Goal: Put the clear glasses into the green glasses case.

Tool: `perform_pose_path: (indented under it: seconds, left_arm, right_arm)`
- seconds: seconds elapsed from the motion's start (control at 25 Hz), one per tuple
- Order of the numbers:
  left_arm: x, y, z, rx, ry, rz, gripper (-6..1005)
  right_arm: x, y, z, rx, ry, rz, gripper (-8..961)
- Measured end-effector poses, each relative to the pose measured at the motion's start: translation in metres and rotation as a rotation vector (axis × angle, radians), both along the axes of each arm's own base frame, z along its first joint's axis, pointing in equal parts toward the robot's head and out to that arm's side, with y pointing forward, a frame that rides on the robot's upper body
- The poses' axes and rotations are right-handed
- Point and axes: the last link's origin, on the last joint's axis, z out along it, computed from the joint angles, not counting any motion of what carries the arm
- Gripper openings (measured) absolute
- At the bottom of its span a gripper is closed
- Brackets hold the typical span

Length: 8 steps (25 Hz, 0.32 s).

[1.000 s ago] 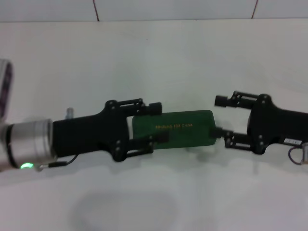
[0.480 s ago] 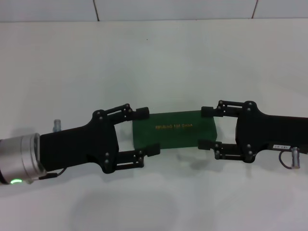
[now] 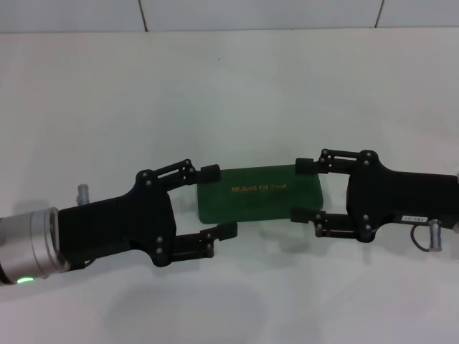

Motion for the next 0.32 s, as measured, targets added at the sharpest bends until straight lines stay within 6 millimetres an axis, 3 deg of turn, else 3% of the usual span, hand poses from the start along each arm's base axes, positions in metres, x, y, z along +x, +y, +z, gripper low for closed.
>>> perform_pose_path:
  seconds: [0.32]
  left_arm:
    - [-0.0006, -0.0002, -0.0007, 0.008, 0.001, 0.001, 798]
  right_arm:
    - [-0.0008, 0.0008, -0.0046, 0.008, -0.005, -0.009, 668]
